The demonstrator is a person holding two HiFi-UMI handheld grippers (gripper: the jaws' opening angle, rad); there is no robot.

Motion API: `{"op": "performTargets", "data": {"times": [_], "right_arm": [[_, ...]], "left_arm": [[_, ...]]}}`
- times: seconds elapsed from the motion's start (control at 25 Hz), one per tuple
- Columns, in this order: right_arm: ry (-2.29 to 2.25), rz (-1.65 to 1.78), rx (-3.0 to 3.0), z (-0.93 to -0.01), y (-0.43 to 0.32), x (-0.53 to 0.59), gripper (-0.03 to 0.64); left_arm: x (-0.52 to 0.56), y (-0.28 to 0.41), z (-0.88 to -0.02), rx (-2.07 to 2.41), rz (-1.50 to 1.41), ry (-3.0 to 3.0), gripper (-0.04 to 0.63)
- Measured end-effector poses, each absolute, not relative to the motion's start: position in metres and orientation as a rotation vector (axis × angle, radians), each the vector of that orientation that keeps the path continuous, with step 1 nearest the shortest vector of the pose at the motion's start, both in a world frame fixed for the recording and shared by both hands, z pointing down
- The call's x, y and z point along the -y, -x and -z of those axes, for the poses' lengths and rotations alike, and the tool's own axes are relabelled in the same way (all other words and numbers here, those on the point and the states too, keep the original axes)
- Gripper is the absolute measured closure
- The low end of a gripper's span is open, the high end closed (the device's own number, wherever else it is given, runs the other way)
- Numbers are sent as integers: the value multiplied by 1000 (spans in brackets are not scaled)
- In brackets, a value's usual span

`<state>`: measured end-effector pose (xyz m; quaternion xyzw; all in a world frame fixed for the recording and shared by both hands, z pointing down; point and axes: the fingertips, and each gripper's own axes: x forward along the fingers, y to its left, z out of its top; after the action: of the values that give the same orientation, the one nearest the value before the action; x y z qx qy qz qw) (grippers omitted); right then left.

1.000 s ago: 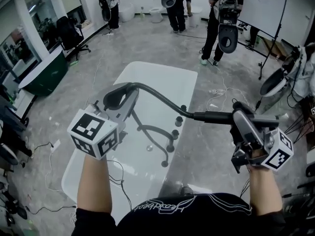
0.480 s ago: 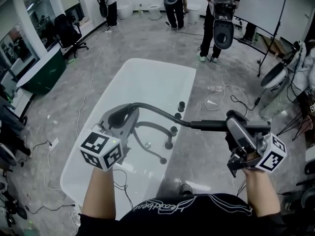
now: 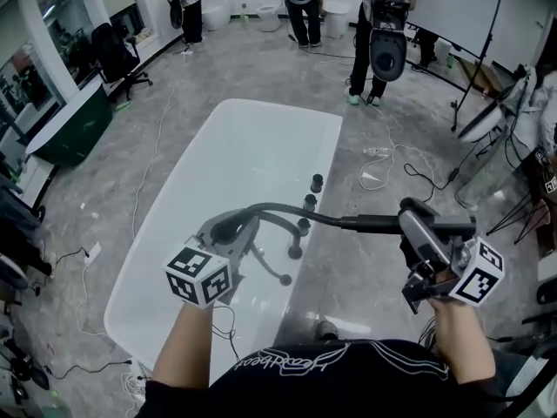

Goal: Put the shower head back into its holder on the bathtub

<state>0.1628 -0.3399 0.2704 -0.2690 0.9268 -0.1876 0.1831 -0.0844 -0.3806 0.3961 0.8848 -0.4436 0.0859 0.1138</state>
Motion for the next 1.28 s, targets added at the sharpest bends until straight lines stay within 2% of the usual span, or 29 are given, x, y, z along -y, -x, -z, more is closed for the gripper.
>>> {"op": "performTargets", "data": {"times": [0.28,0.96,1.08,1.28], "right_arm": [[789,566,-2662,-293,-155,337,499],[737,665,-2839,-345,-103,342,499],[719,696,-2865,-356,-102,344,499],[682,684,-2934,-370,-85,353,499]], "left_arm": [[367,59,-482,1209,-351,-2524,528],[333,27,-624,1001,-583,-2381,525],[322,15,-644,954,-603,-2349,503],[314,9,-665,907,-642,-2328,425]]}}
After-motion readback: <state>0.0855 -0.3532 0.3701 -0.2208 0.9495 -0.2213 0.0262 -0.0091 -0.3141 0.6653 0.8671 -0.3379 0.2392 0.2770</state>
